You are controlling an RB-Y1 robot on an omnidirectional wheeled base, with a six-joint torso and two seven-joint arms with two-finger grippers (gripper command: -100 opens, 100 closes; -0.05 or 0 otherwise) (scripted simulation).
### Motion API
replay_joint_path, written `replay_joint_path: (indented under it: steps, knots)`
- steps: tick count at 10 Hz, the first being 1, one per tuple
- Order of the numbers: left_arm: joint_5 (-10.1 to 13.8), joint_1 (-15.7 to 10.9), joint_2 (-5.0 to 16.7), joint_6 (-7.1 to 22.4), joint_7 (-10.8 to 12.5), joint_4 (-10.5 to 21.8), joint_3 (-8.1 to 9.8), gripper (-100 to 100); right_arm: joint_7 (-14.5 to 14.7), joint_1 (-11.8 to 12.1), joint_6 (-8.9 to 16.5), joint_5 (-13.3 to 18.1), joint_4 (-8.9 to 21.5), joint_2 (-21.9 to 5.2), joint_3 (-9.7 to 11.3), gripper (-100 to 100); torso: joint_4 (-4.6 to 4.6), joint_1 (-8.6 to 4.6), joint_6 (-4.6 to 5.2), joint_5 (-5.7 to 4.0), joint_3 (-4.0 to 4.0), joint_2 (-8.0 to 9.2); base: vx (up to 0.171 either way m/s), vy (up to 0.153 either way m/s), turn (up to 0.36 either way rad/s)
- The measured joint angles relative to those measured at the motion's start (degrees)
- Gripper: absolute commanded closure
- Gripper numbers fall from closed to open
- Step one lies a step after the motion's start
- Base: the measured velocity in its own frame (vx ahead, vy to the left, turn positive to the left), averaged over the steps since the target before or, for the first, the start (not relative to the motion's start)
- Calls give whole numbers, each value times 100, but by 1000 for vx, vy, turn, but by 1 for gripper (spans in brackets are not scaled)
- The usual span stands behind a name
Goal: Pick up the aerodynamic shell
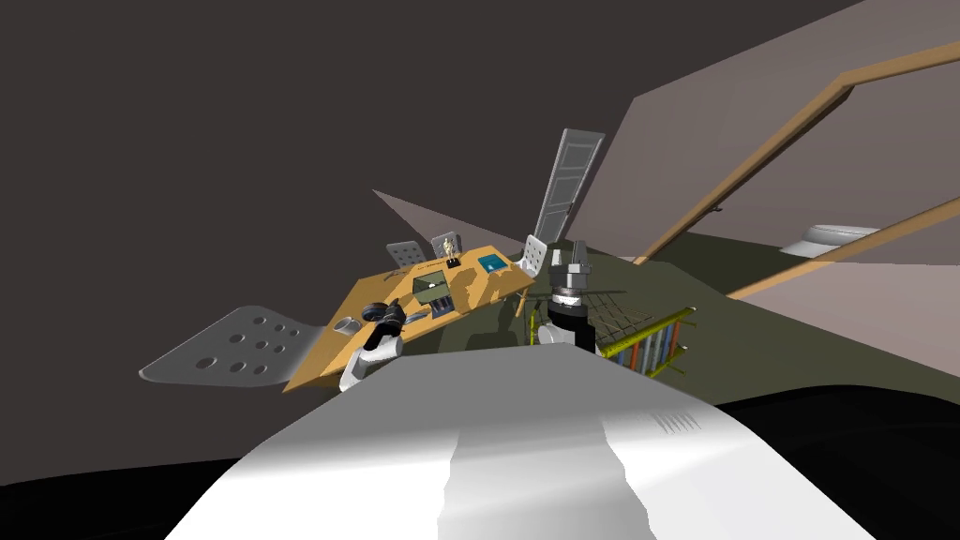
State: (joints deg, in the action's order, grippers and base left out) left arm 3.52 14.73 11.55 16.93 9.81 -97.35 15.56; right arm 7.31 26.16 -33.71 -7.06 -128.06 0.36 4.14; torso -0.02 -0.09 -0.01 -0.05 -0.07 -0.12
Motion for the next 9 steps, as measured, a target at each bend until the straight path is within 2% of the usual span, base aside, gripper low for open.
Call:
replay_joint_path:
  steps: [1,3,6,7,9]
  knots:
    - [-33,-167,2,167,33,206,123,-100,0,0,0,0,0,0,0,0,-1,0,1,0,-4,-6,49,-31,-34]
    - [-95,-306,-39,463,69,487,269,-100,0,0,0,0,0,0,0,0,-1,0,0,0,-3,-5,58,-38,-60]
    - [-90,-554,46,857,144,1036,532,-100,0,0,0,0,0,0,0,0,-1,9,-1,2,-3,-4,44,-12,-33]
    - [-119,-591,23,990,159,1070,583,-100,0,0,0,0,0,0,0,0,0,10,-1,2,0,0,44,-11,-55]
    - [-92,-738,88,1309,200,1368,773,-100,0,0,0,0,0,0,0,0,-2,8,-1,1,-4,-7,55,-12,-47]
